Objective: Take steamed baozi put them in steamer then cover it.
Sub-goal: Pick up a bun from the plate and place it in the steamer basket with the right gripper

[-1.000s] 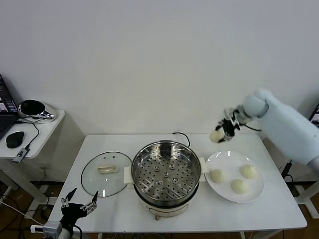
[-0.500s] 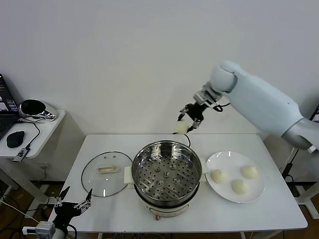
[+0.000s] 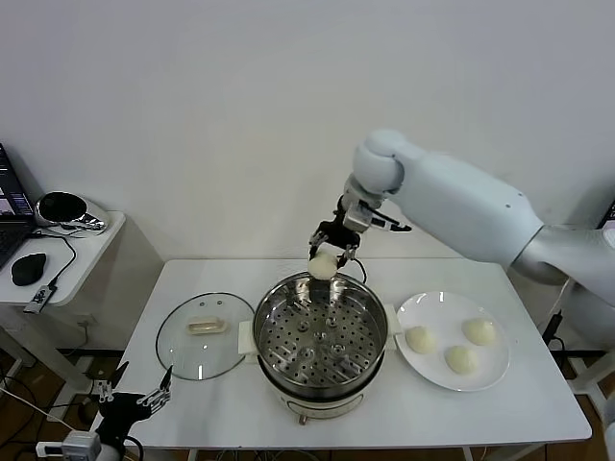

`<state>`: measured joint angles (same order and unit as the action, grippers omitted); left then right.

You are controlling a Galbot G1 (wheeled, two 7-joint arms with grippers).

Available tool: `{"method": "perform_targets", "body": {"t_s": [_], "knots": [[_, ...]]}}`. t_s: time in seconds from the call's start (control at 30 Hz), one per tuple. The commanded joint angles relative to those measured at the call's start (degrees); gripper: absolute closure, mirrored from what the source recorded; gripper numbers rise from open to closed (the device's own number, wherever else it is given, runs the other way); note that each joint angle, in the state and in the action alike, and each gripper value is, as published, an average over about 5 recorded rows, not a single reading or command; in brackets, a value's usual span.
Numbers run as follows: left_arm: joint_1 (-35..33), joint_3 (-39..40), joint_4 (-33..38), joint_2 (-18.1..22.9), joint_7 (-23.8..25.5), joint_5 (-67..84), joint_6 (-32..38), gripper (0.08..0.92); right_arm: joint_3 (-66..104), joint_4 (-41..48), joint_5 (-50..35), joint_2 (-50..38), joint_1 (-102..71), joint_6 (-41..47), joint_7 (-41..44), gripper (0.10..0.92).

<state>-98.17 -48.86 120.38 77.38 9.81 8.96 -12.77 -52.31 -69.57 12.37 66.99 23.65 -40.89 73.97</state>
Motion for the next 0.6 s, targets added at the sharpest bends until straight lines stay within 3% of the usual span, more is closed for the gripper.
{"method": "perform_targets", "body": {"t_s": [0.03,0.6], "knots": [[-0.3,-0.2,0.4,0.4,-0.1,0.0,0.0,0.177,-1.4,-3.0,8.2,1.2,-0.5,-6.3,-0.7,0.457],[-0.2,0.3,-0.3,0.4,0.0,-0.1,0.0,0.177,-1.0,-0.4,12.5,3.6,-6.4,-6.1,-4.4,0.457]]}}
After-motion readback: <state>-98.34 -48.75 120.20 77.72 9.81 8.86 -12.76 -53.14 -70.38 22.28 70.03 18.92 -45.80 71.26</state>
